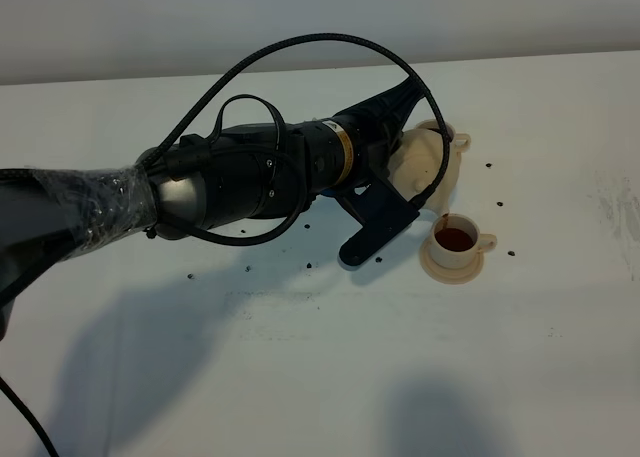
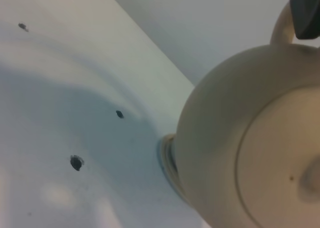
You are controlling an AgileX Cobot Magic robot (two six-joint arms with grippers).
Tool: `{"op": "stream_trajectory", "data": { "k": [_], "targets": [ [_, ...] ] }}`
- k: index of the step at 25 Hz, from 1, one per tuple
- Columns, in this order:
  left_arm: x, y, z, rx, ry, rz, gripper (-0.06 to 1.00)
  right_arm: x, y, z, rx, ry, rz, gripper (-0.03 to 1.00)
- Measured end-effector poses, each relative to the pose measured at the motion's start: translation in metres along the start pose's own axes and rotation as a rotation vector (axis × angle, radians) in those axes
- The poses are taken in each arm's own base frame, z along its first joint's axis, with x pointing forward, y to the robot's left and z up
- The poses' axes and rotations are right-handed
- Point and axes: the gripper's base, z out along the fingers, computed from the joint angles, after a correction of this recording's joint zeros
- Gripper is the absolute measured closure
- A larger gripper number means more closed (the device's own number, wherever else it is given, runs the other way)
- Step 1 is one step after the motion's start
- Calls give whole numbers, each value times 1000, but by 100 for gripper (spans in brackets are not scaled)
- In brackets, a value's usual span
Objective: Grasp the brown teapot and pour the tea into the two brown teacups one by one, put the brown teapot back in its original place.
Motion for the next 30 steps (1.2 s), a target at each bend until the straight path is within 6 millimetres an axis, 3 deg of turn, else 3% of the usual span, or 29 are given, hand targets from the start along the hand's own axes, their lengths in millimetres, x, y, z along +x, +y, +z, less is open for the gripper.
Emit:
{"op": "stream_trajectory", "data": {
  "k": [30],
  "targets": [
    [-1,2,0,-18,-9,53,85,0,0,0,0,0,0,74]
  ]
}}
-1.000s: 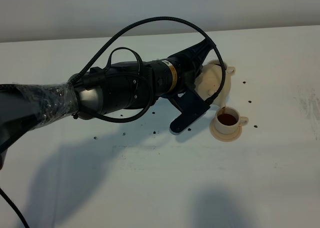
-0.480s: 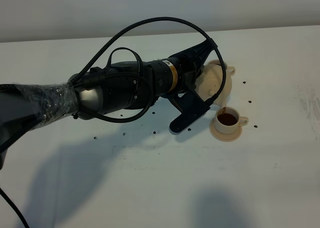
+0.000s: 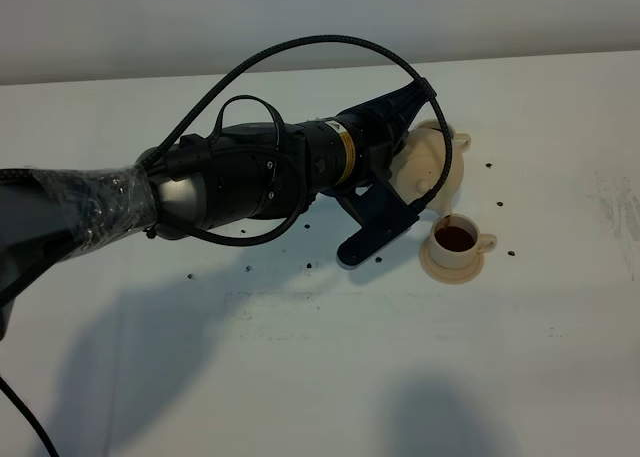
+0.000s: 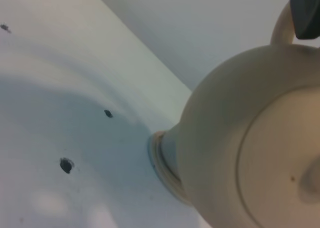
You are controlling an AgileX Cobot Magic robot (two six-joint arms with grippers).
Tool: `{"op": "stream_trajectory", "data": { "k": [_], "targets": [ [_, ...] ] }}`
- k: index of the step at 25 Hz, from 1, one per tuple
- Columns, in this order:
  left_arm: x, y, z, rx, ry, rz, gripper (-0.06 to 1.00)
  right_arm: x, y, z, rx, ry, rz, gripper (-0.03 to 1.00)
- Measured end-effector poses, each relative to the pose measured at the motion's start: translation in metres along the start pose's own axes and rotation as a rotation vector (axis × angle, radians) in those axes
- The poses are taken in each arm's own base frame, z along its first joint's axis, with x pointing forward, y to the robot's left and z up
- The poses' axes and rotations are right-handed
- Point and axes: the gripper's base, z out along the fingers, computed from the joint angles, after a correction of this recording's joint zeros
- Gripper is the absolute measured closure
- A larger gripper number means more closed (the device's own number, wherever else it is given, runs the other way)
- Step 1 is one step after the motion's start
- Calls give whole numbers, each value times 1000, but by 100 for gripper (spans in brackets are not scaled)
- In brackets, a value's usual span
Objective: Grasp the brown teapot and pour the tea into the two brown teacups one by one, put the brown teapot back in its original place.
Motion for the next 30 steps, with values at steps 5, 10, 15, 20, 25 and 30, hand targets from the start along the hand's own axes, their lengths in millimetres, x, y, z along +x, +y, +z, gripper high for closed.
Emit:
{"op": "stream_trajectory", "data": {
  "k": [5,10,15,20,25,30],
  "targets": [
    [0,0,0,0,0,1,85,0,0,0,0,0,0,74],
    [0,0,0,-1,-1,9,85,0,0,0,0,0,0,74],
    [-1,1,0,-11,-10,55,85,0,0,0,0,0,0,74],
    [-1,1,0,-12,-11,63,85,0,0,0,0,0,0,74],
    [-1,1,0,-12,-11,64,85,0,0,0,0,0,0,74],
    [-1,1,0,-14,-12,70,85,0,0,0,0,0,0,74]
  ]
}}
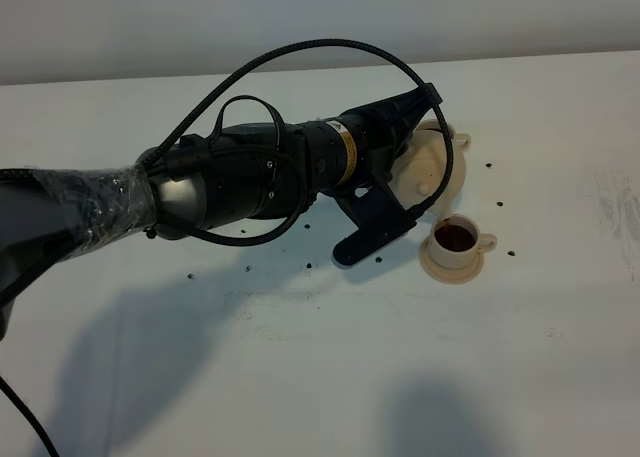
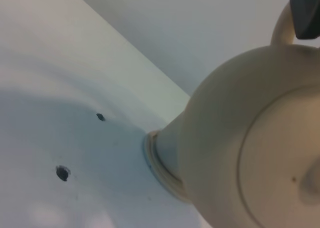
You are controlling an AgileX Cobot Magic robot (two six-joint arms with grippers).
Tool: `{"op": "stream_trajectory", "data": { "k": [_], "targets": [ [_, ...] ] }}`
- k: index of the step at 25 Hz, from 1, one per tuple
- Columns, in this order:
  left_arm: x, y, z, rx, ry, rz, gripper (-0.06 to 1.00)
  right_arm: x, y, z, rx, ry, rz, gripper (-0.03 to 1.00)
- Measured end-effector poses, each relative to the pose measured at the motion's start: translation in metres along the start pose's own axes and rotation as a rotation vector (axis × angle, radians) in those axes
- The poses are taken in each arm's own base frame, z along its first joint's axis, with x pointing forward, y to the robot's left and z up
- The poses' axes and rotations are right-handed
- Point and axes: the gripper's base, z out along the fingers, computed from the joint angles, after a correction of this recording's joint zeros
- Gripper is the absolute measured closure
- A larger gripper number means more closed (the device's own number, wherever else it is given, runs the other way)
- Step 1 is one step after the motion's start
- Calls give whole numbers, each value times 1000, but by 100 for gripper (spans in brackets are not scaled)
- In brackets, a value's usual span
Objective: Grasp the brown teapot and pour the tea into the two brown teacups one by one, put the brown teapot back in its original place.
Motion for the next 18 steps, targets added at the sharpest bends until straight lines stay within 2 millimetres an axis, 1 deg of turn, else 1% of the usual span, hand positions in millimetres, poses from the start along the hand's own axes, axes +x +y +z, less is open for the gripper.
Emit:
{"op": "stream_trajectory", "data": {
  "k": [8,18],
  "targets": [
    [0,0,0,-3,-2,58,85,0,0,0,0,0,0,74],
    [0,0,0,-3,-2,67,85,0,0,0,0,0,0,74]
  ]
}}
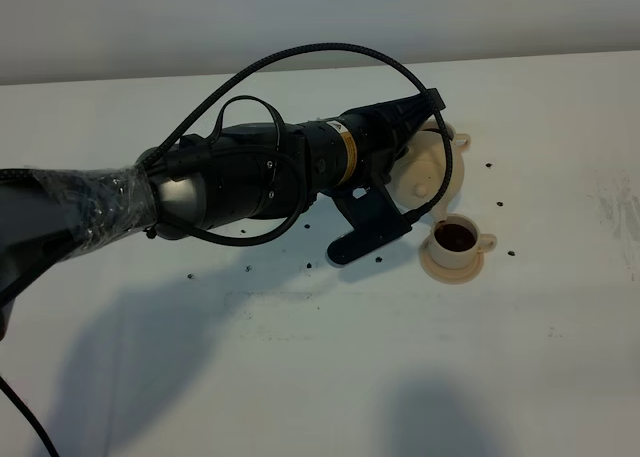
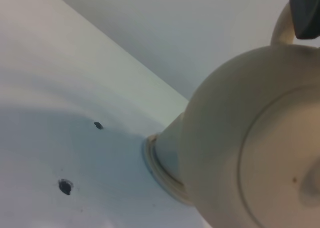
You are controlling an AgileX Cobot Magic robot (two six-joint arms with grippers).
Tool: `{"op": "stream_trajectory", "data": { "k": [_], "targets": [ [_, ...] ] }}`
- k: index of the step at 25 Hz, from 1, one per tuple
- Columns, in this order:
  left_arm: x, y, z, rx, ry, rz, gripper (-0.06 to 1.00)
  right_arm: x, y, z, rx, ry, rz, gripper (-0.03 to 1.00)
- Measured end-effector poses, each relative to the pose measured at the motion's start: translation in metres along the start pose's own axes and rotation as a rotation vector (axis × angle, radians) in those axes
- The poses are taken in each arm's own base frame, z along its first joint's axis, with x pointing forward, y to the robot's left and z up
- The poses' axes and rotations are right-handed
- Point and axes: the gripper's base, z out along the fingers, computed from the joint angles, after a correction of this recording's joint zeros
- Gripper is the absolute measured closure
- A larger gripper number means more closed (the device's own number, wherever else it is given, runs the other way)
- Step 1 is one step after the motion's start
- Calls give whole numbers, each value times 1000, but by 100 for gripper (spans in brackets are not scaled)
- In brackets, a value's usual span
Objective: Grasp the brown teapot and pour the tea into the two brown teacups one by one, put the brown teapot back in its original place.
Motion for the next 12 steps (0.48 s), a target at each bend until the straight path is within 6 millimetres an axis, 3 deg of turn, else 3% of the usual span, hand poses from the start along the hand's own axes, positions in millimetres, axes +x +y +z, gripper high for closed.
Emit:
{"op": "stream_trajectory", "data": {
  "k": [12],
  "targets": [
    [0,0,0,0,0,2,85,0,0,0,0,0,0,74]
  ]
}}
